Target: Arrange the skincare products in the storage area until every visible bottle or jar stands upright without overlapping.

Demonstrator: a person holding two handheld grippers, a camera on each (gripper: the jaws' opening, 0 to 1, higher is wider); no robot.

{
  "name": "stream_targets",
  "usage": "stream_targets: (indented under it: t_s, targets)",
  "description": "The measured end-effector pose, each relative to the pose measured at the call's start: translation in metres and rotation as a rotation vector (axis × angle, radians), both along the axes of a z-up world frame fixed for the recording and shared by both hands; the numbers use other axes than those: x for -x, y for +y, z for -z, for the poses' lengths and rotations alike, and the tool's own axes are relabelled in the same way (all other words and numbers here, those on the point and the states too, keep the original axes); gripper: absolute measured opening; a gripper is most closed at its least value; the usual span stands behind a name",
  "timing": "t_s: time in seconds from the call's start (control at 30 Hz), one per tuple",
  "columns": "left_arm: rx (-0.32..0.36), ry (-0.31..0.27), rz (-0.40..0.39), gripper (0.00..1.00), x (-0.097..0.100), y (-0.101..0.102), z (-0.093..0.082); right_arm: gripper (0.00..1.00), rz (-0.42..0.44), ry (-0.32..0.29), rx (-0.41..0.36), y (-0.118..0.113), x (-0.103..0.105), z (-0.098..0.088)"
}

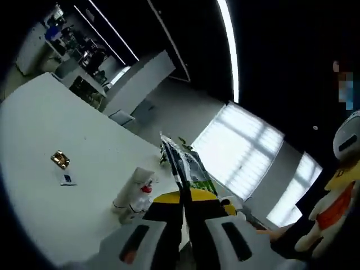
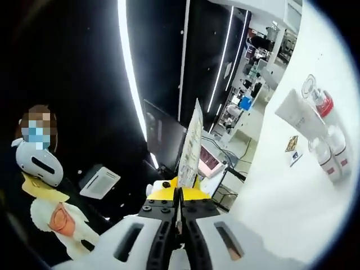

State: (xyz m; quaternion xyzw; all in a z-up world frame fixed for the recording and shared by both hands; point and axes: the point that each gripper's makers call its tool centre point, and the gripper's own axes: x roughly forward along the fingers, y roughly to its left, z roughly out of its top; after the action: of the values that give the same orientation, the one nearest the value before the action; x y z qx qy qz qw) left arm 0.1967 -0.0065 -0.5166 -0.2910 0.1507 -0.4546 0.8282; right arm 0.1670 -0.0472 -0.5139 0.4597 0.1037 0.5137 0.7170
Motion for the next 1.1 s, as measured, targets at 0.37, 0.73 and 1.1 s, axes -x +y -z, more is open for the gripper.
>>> stream_targets:
  t_s: [0.37, 0.73, 1.1]
  targets:
    - [-0.015, 0.100, 0.037, 0.27, 0.008, -0.001, 0.036, 0.01, 0.025, 0.032, -0.007, -0.004, -0.005, 0.007]
    - [0.264, 0.314, 0.123, 0.07, 0.032, -0.001, 0.042, 0.01, 0.020, 0.064, 0.015, -0.005, -0.008, 0.018]
    - [0.096, 0.279, 0.042, 0.00, 0.021, 0.012, 0.064, 0.01, 0.069, 0.219, 0.258, -0.001, -0.024, 0.076]
